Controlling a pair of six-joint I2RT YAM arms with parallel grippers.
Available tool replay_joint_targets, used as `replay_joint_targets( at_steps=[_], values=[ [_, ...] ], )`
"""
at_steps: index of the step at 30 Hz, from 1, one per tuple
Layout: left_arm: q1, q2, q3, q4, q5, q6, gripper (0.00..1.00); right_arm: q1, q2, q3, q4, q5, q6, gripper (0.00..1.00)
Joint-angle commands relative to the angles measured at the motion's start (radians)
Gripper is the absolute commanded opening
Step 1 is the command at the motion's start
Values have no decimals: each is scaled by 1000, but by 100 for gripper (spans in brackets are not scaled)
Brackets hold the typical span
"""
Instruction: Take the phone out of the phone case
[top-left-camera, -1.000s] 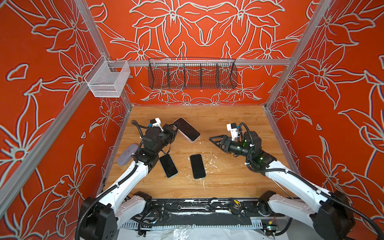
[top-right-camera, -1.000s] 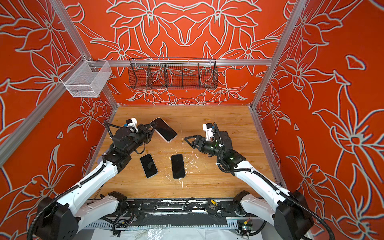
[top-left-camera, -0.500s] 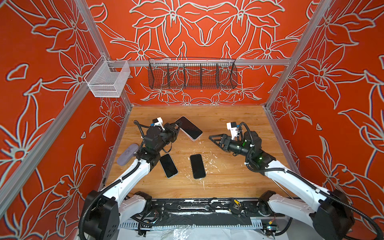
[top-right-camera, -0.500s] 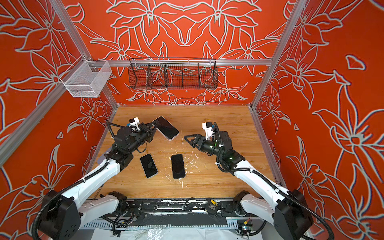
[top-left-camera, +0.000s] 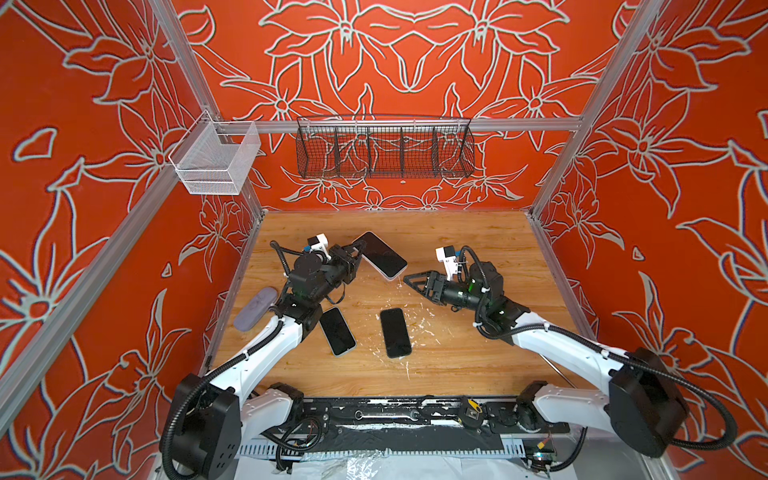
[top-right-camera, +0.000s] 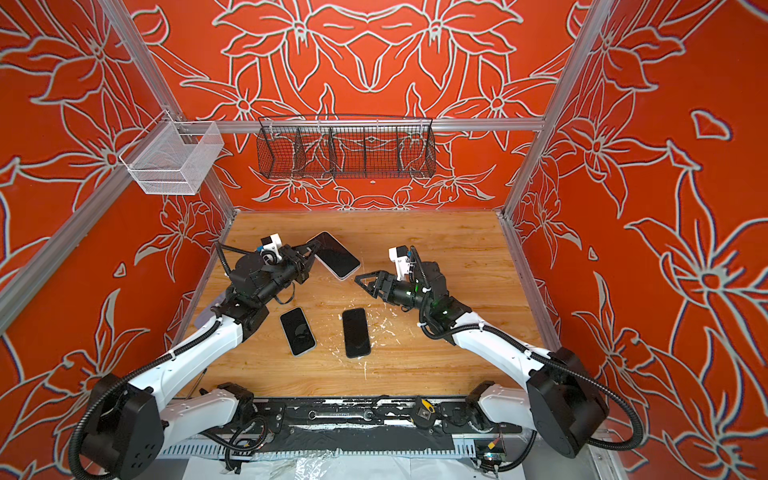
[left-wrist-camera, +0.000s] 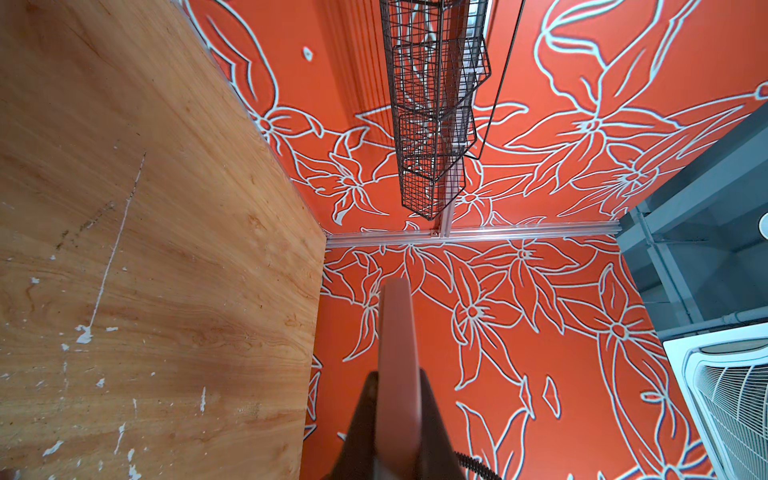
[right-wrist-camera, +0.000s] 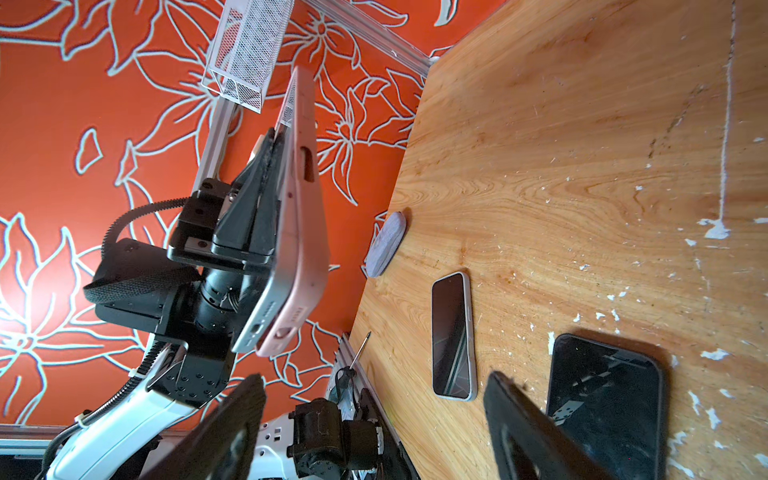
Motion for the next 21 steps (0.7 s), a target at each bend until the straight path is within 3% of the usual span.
replay_joint_targets(
  at_steps=[1,21],
  values=[
    [5,1,8,99,23,-24,0,13,20,44,72,-19,16,85],
    [4,47,-14,207,62,-85,0,17,99,48,136,13,48,82]
  ],
)
